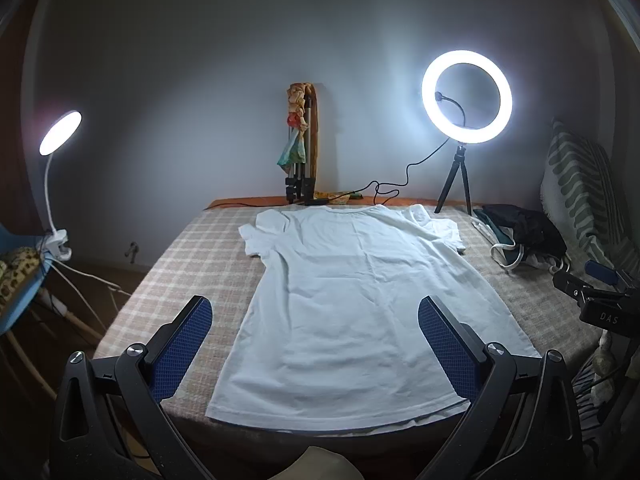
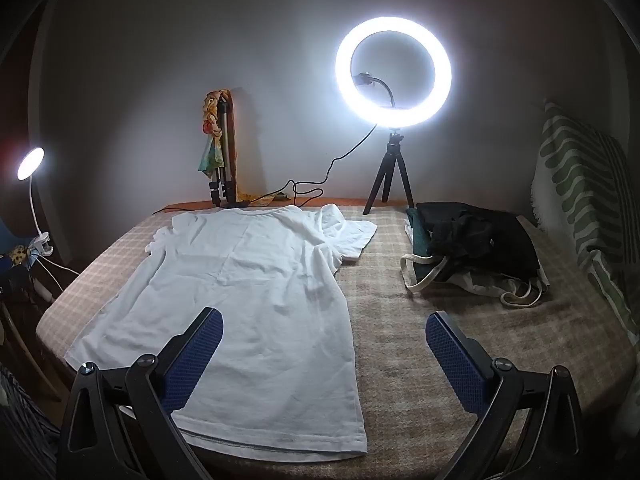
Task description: Fold small clothes
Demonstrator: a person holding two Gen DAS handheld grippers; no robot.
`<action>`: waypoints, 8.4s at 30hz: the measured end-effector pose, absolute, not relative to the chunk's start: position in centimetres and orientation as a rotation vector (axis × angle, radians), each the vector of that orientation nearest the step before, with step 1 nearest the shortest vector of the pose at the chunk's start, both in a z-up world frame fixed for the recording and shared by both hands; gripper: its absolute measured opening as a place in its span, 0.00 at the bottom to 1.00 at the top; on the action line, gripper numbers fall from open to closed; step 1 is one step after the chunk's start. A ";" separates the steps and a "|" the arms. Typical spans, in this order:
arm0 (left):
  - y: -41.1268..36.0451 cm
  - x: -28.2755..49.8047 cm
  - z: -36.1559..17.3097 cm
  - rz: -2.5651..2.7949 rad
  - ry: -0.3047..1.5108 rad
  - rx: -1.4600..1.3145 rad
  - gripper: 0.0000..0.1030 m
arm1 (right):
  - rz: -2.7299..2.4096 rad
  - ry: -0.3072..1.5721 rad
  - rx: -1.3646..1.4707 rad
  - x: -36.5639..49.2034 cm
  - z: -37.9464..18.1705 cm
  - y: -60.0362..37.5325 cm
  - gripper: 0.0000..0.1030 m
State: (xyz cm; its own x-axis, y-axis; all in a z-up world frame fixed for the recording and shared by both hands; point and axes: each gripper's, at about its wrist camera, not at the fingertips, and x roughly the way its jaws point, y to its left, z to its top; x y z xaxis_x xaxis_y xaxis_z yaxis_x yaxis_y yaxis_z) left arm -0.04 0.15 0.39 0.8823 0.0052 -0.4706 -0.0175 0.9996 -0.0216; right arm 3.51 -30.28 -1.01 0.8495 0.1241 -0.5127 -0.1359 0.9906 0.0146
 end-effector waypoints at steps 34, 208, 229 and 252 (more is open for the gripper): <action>-0.1 -0.2 1.3 0.013 0.478 -0.026 1.00 | 0.136 0.538 -0.023 3.4 -1.1 -30.4 1.00; -0.3 7.1 -11.9 -0.586 0.828 -0.222 0.01 | 0.313 1.007 -0.196 44.9 -10.2 -4.9 0.03; 5.2 4.3 -8.8 -0.418 0.694 -0.218 0.25 | 0.276 0.919 -0.162 39.8 -4.8 -11.3 0.37; -2.0 5.6 -9.7 -0.480 0.740 -0.015 0.25 | 0.251 0.770 0.069 30.1 -2.5 -30.1 0.54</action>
State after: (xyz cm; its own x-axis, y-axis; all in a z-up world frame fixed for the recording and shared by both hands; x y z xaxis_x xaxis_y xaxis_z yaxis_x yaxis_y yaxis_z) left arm 5.55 -2.03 -9.73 0.6357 -0.4253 -0.6441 0.4149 0.8920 -0.1794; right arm 30.12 -30.14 -2.54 0.6895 0.2491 -0.6801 -0.1988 0.9680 0.1530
